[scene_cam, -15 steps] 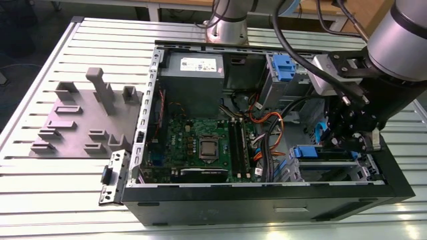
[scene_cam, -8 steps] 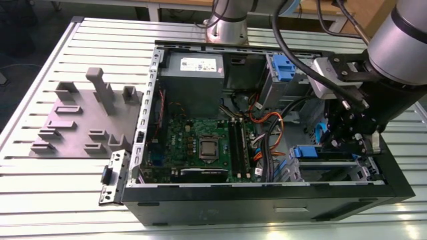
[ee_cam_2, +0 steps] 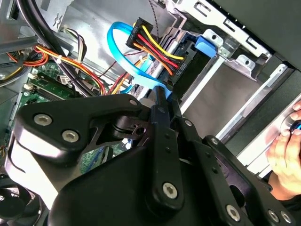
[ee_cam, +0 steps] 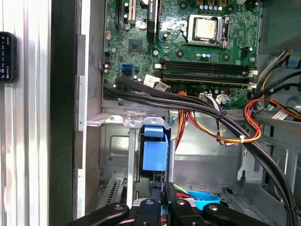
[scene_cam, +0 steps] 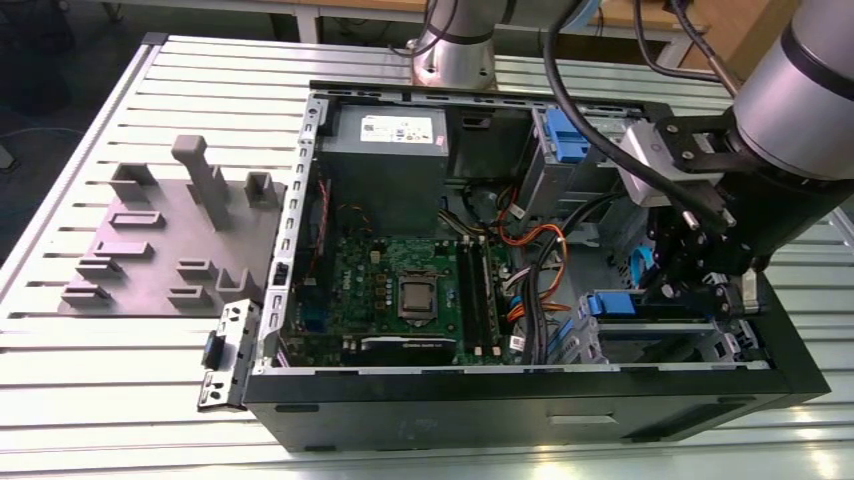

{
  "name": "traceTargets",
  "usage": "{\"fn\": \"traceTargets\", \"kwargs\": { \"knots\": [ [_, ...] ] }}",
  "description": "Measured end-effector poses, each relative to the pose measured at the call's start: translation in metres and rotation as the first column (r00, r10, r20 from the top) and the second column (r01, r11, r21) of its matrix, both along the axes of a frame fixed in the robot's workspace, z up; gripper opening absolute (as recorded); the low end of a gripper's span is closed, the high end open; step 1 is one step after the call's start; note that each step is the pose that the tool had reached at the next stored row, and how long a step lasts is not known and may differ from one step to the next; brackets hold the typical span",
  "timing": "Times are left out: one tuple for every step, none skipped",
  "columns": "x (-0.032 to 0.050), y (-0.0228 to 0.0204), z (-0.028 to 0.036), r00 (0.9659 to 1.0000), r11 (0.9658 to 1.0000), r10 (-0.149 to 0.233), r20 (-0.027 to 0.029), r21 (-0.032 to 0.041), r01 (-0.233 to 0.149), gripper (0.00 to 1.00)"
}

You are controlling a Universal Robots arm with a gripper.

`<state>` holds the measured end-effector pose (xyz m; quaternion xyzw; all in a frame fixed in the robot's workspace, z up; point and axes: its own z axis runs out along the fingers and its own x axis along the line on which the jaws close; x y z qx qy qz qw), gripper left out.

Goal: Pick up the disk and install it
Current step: 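Insert the second disk wire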

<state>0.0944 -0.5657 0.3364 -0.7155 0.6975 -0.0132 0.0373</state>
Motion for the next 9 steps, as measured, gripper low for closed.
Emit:
{"fn": "traceTargets", "kwargs": {
  "knots": [
    [0.0000,0.0001,-0.0003,1.0000,1.0000,0.000,0.0000,0.0019,0.000,0.16],
    [0.0000,0.0001,-0.0006,1.0000,1.0000,0.000,0.0000,0.0032,0.000,0.16],
    [0.0000,0.0000,-0.0009,1.0000,1.0000,0.000,0.0000,0.0039,0.000,0.16],
    [0.0000,-0.0001,-0.0011,1.0000,1.0000,0.000,0.0000,0.0041,0.000,0.16],
    [0.0000,-0.0002,-0.0014,1.0000,1.0000,-0.001,0.0000,0.0041,0.001,0.16],
    [0.0000,-0.0003,-0.0017,1.0000,1.0000,-0.001,0.0000,0.0041,0.001,0.16],
    [0.0001,-0.0005,-0.0019,1.0000,1.0000,-0.003,0.0000,0.0042,0.003,0.16],
    [0.0001,-0.0006,-0.0020,1.0000,1.0000,-0.005,0.0000,0.0042,0.005,0.16],
    [0.0001,-0.0007,-0.0022,1.0000,1.0000,-0.006,0.0000,0.0043,0.006,0.16]
  ]
}}
